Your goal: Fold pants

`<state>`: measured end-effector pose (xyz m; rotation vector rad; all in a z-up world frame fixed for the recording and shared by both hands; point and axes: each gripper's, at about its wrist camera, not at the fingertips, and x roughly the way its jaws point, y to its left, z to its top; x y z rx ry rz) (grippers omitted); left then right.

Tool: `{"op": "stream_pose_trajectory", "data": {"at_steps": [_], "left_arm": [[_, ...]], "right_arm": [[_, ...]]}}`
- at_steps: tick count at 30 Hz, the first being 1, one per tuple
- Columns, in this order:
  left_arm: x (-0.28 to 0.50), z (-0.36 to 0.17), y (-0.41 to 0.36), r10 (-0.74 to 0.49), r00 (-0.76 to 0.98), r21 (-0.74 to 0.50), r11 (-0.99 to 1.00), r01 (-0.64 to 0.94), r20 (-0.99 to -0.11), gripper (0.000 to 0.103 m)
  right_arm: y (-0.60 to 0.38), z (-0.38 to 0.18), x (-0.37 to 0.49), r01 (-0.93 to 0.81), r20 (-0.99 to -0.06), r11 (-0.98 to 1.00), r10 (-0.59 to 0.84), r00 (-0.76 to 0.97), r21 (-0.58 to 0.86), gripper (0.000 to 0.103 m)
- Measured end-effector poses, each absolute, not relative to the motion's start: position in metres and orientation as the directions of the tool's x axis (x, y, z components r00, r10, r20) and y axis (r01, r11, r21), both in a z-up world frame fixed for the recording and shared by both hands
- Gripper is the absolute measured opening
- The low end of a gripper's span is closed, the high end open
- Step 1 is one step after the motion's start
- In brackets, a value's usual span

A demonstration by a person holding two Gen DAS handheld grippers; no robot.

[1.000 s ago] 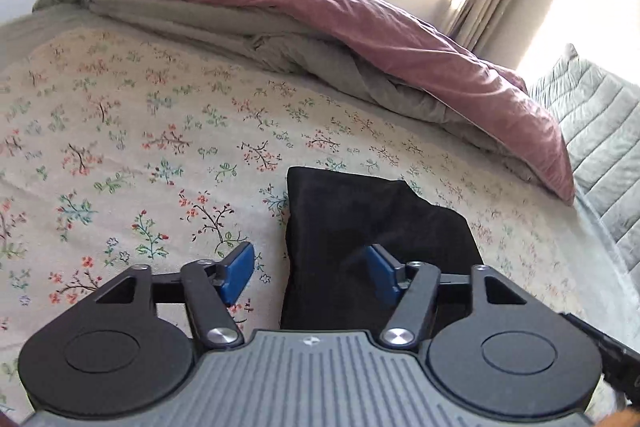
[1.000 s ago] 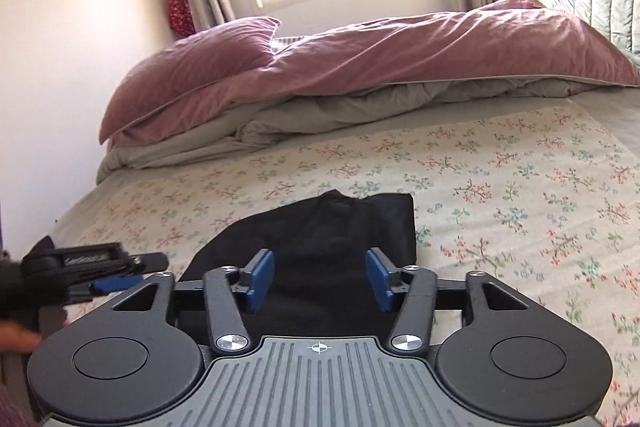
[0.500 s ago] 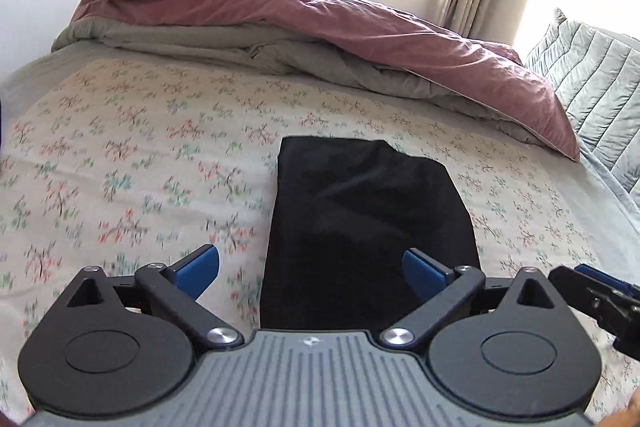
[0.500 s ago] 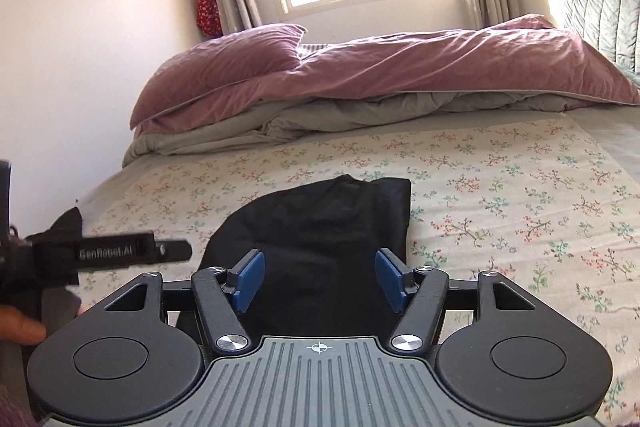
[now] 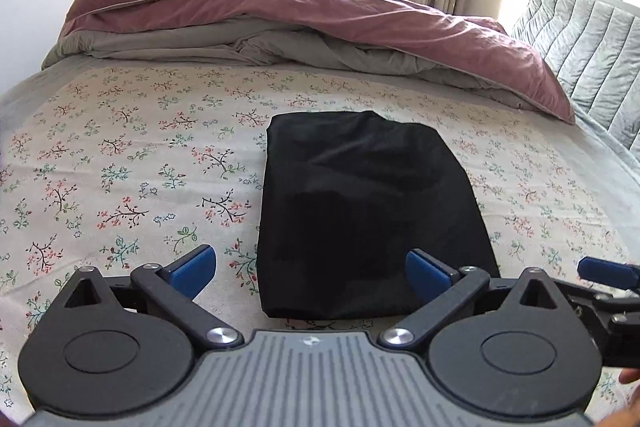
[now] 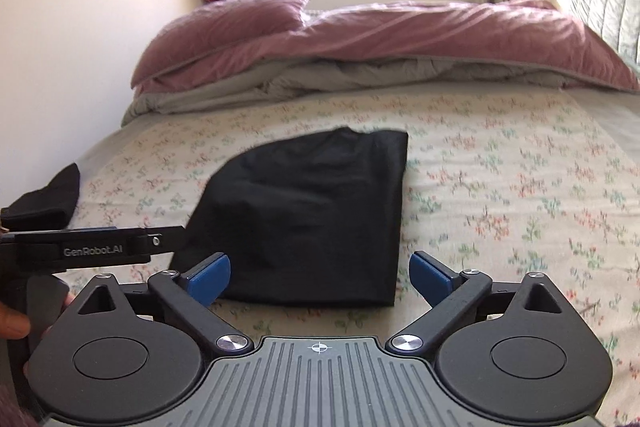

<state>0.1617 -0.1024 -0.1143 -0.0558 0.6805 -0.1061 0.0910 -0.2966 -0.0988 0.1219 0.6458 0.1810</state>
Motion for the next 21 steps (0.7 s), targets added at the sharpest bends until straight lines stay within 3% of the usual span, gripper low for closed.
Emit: {"op": "stream_pose_trajectory", "data": {"at_steps": [5,21], "left_arm": [[0.16,-0.119,-0.102,-0.117,0.756,-0.09,0.993,0.077,-0.644,0.103],[0.166,-0.129,-0.103,-0.104,0.717,-0.07,0.995,0.077,-0.69,0.103]], "right_arm": [[-0.291,-0.104,0.093,-0.066,-0.613,0.988,0.138,0.778,0.138,0.103],[-0.281,-0.124,0.105,0.053,-0.697,0.995,0.022,0.716,0.086,0.103]]}}
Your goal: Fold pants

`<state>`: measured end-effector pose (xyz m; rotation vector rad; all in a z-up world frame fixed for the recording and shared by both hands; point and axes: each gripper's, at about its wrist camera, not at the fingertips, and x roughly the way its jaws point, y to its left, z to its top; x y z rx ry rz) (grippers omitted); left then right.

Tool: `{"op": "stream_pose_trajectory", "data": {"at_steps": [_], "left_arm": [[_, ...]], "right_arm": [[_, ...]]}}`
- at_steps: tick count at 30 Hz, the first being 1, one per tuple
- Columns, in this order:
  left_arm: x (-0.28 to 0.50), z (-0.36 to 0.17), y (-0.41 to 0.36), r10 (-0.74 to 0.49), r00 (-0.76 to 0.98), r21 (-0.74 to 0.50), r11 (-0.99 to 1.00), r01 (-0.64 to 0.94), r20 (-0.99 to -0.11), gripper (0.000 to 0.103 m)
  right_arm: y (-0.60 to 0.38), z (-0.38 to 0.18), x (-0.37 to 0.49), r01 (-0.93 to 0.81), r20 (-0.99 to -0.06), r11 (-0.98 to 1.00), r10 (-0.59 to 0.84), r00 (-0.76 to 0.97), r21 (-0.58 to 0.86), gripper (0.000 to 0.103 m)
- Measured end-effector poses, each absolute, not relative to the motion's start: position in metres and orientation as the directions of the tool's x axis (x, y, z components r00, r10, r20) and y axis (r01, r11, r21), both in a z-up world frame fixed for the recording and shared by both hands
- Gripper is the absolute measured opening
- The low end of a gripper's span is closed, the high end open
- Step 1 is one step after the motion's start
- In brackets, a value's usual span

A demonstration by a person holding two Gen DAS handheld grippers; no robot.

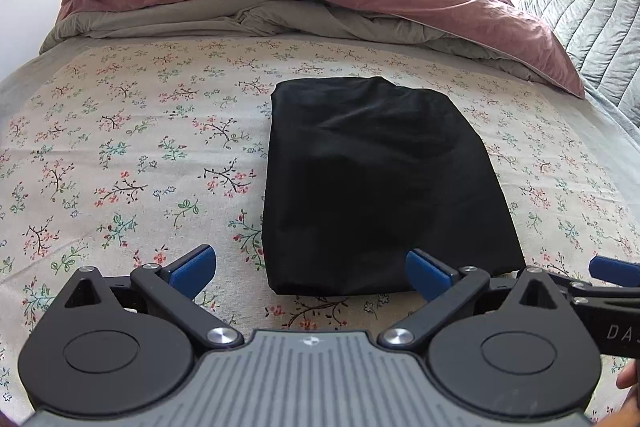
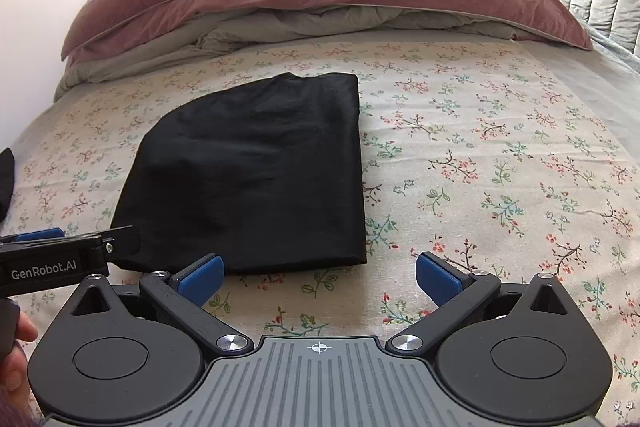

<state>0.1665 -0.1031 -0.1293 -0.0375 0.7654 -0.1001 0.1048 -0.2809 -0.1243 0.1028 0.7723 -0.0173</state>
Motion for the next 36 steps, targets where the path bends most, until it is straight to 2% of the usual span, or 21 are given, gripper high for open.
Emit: {"op": "stream_pose_trajectory", "data": {"at_steps": [7,36], "left_arm": [[0.1682,-0.1314,-0.105,-0.083,0.707,-0.051,0.996,0.067,-0.702,0.103],[0.1714,-0.1352,-0.1086,-0.027,0.688,0.002,0.999,0.042,-0.726,0.103]], "right_arm": [[-0.2781,-0.1198,0.1029,0.063,-0.686,0.997,-0.014,0.727,0.045,0.103],[-0.2773,-0.1166,0.1019,0.051,-0.678,0.998,-0.009,0.735,0.041,0.103]]}}
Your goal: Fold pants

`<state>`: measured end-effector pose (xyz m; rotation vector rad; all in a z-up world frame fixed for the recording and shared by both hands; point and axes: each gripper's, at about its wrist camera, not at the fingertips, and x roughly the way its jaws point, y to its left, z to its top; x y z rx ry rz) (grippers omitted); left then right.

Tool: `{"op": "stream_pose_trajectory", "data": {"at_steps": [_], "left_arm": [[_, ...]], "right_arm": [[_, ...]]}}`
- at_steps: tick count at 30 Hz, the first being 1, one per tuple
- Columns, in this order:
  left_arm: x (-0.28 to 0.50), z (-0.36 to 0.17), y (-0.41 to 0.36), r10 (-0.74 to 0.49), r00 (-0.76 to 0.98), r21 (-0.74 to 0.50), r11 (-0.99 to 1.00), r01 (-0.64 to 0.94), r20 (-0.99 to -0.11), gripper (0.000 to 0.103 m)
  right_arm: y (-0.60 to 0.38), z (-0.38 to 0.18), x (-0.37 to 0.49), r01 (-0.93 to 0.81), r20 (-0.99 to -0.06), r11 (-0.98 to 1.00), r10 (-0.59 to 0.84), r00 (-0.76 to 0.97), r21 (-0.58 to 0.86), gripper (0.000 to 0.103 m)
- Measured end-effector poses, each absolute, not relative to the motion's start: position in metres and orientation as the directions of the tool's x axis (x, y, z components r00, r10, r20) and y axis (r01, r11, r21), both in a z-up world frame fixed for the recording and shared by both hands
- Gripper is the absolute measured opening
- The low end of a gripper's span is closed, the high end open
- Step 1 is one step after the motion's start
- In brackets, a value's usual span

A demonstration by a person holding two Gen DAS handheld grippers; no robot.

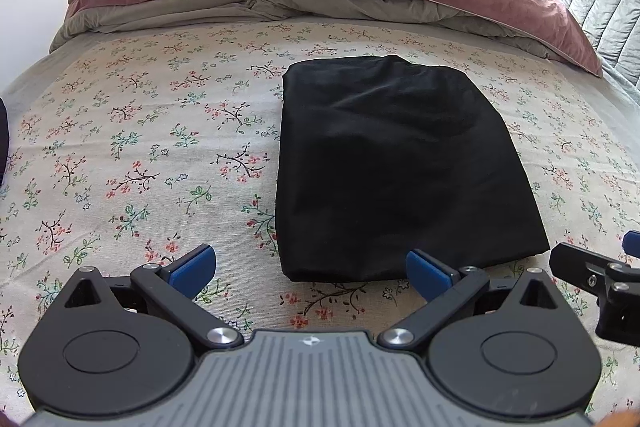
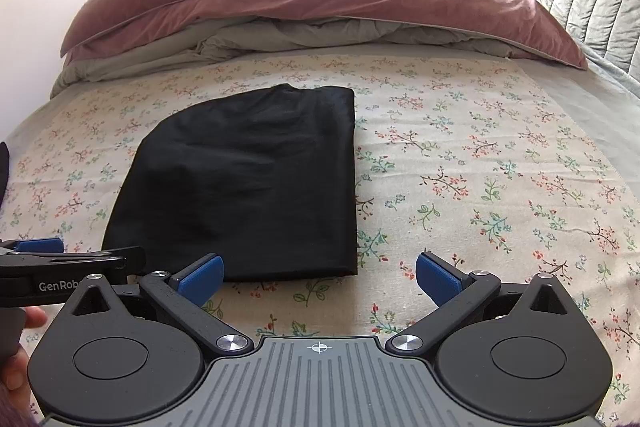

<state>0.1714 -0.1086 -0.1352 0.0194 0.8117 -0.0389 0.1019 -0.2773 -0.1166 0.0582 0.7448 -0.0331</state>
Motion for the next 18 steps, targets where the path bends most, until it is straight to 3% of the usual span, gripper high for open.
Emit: {"op": "stream_pose_trajectory", "data": {"at_steps": [18], "left_arm": [[0.1713,-0.1358,-0.1083,-0.03,0.676,0.007,0.999,0.051,-0.737,0.103]], "right_arm": [[-0.2778,-0.1166,0.1023,0.052,-0.679,0.998,-0.01,0.734,0.041,0.103]]}}
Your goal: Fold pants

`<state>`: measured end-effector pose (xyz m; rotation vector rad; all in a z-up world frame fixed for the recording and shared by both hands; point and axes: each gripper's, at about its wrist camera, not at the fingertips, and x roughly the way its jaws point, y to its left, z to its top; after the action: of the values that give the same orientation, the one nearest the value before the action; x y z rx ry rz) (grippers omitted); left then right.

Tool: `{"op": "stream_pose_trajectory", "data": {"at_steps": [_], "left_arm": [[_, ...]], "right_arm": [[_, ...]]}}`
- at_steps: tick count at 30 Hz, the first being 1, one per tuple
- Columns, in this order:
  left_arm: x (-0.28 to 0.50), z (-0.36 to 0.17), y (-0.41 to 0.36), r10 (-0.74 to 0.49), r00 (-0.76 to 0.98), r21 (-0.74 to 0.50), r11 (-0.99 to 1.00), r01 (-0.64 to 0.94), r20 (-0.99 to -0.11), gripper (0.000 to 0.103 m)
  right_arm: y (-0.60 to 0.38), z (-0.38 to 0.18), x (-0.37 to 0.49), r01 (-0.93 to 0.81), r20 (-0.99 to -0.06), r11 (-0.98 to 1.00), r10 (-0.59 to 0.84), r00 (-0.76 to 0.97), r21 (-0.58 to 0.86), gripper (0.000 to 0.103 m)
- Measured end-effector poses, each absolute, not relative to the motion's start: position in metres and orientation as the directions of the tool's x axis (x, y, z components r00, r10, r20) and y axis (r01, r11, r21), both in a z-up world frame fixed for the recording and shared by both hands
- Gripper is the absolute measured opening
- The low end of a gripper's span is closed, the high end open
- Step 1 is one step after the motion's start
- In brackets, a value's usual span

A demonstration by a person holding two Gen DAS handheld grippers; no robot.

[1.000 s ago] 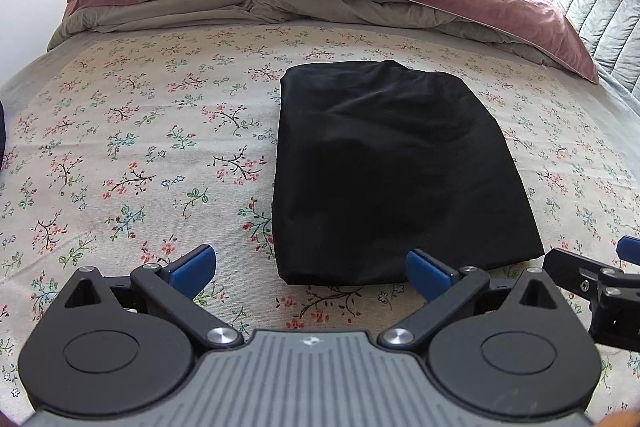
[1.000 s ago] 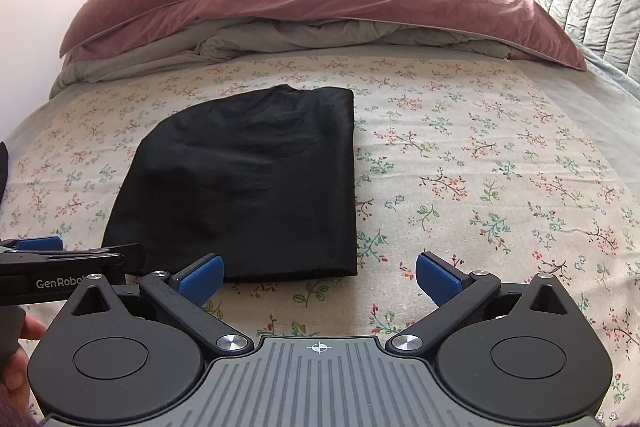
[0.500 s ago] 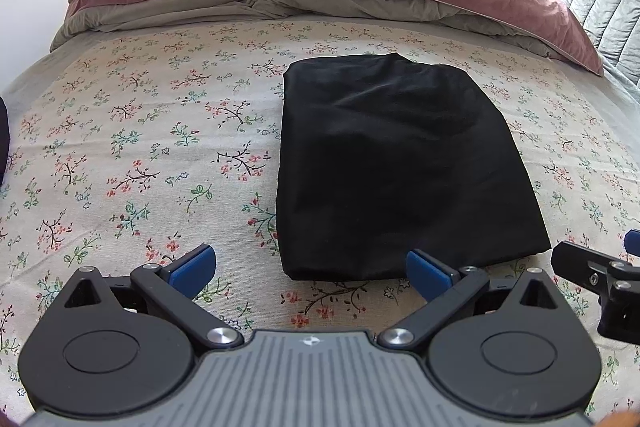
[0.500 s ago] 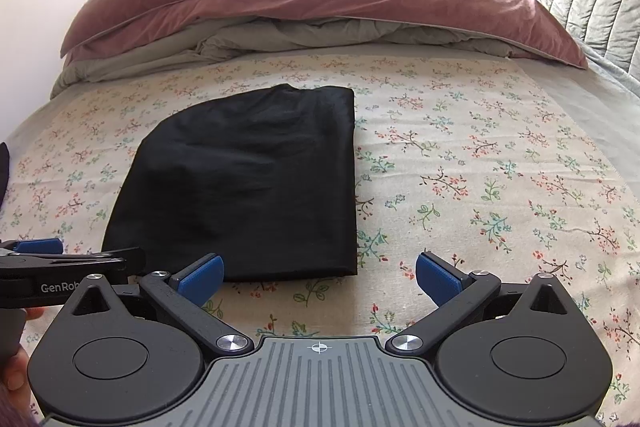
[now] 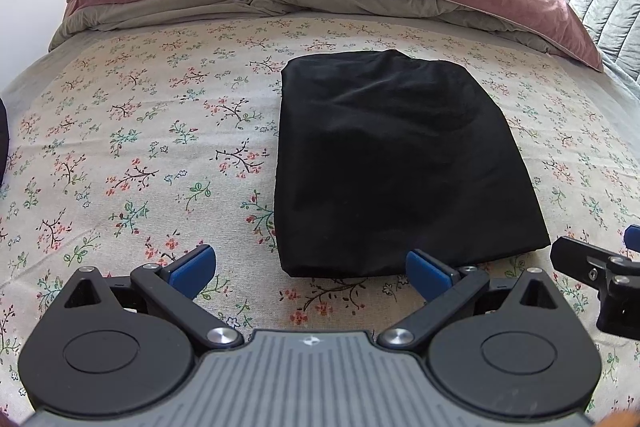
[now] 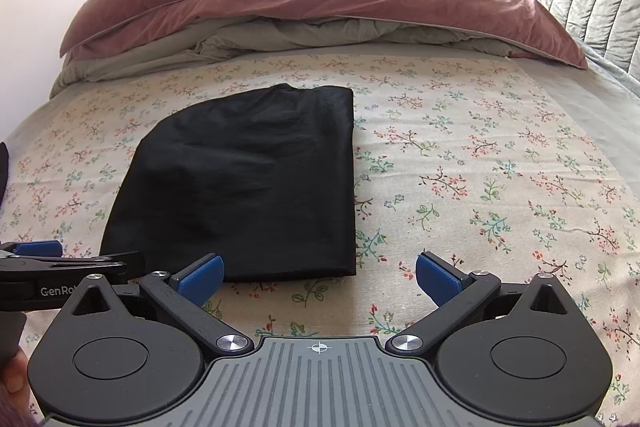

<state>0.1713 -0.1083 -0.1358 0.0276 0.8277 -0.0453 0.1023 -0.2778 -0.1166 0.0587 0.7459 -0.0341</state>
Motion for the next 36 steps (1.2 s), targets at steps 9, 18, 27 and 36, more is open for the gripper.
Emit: {"op": "stream_pose_trajectory", "data": {"at_steps": [9,18,27,36], "left_arm": [[0.1729,-0.1408,-0.1092,-0.04,0.648,-0.004,0.998,0.057,-0.761,0.103],[0.1735,-0.1425,-0.1106,-0.064,0.63,-0.026,0.997,0.07,-0.774,0.103],[0.1736,-0.1416,-0.112,-0.058,0.634,-0.016,0.997,0.072,-0.771,0.103],[0.173,-0.1403,-0.1124,-0.061,0.639,-0.016,0.997,0.076,-0.767,0.103]], "right_arm": [[-0.2766,-0.1178,0.1031,0.057,-0.684,0.998,-0.017,0.729,0.036,0.103],[-0.2751,-0.1177,0.1034,0.059,-0.685,0.998,-0.019,0.728,0.036,0.103],[-0.2748,-0.1177,0.1033,0.061,-0.684,0.998,-0.021,0.729,0.034,0.103],[-0.2746,-0.1178,0.1034,0.06,-0.685,0.998,-0.021,0.729,0.033,0.103]]}}
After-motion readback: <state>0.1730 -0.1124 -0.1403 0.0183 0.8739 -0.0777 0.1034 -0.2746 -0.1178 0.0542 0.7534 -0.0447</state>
